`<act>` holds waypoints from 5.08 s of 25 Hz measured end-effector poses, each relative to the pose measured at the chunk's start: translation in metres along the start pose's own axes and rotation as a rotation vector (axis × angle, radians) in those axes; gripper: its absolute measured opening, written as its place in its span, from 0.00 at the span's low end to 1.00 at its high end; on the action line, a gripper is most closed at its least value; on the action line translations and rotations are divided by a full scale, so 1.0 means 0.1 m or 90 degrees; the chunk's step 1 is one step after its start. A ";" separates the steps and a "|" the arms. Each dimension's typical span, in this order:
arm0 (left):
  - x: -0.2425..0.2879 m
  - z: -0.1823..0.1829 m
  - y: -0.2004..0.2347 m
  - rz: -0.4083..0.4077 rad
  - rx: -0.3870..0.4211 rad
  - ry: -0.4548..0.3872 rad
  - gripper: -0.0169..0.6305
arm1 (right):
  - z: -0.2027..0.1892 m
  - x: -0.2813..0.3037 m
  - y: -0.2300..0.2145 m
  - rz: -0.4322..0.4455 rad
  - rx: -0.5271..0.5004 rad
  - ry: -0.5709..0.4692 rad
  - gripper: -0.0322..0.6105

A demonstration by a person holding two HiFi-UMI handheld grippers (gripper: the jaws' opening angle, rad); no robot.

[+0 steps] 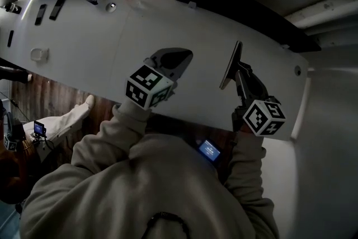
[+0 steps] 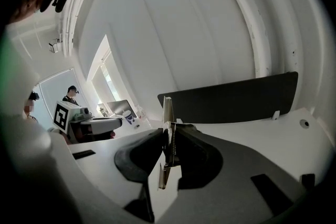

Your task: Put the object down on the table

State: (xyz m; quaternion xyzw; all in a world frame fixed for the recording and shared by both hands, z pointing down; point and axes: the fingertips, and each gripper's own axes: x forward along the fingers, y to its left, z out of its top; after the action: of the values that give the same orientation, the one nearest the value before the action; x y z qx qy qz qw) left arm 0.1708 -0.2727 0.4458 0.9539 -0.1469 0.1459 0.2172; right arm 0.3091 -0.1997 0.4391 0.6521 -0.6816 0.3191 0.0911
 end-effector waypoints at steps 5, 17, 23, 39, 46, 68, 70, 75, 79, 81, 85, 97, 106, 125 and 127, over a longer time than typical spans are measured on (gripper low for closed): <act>0.07 -0.13 -0.04 0.017 -0.020 0.003 0.02 | -0.09 0.02 -0.14 0.009 0.007 0.016 0.19; -0.53 -0.48 -0.05 0.048 -0.051 0.018 0.02 | -0.44 -0.07 0.38 0.038 0.001 0.056 0.19; -1.06 -0.72 0.03 0.077 -0.046 -0.001 0.02 | -0.71 -0.08 0.85 0.055 -0.011 0.045 0.19; -1.13 -1.38 -0.26 0.132 -0.089 0.013 0.02 | -1.28 -0.22 0.71 0.087 0.004 0.081 0.19; -1.24 -1.60 -0.23 0.149 -0.118 0.020 0.02 | -1.49 -0.18 0.75 0.092 0.001 0.112 0.19; -1.54 -2.39 -0.43 0.179 -0.138 0.060 0.02 | -2.32 -0.17 0.88 0.125 0.025 0.158 0.19; -1.52 -2.44 -0.42 0.177 -0.142 0.065 0.02 | -2.39 -0.14 0.87 0.125 0.029 0.166 0.19; -1.47 -2.53 -0.45 0.171 -0.148 0.075 0.02 | -2.49 -0.07 0.79 0.121 0.039 0.176 0.19; -1.45 -2.59 -0.48 0.168 -0.153 0.084 0.02 | -2.54 -0.05 0.80 0.126 0.044 0.180 0.19; -1.40 -2.64 -0.50 0.166 -0.156 0.088 0.02 | -2.59 -0.03 0.76 0.127 0.051 0.185 0.19; -1.38 -2.77 -0.51 0.162 -0.160 0.105 0.02 | -2.70 0.00 0.70 0.126 0.067 0.199 0.19; -1.37 -2.87 -0.43 0.159 -0.171 0.124 0.02 | -2.86 0.14 0.67 0.124 0.081 0.227 0.19; -1.35 -2.89 -0.46 0.152 -0.178 0.128 0.02 | -3.00 0.19 0.58 0.120 0.106 0.240 0.19; -1.37 -2.87 -0.63 0.153 -0.163 0.123 0.02 | -2.94 0.01 0.26 0.064 0.090 0.205 0.35; -1.38 -2.80 -0.65 0.152 -0.153 0.117 0.02 | -2.88 -0.03 0.27 0.063 0.081 0.196 0.33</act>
State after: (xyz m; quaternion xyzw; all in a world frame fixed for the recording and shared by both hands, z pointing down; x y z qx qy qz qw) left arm 0.0065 -0.0587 0.6166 0.8796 -0.2548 0.2385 0.3232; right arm 0.2003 -0.0391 0.6536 0.5658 -0.6691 0.4619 0.1371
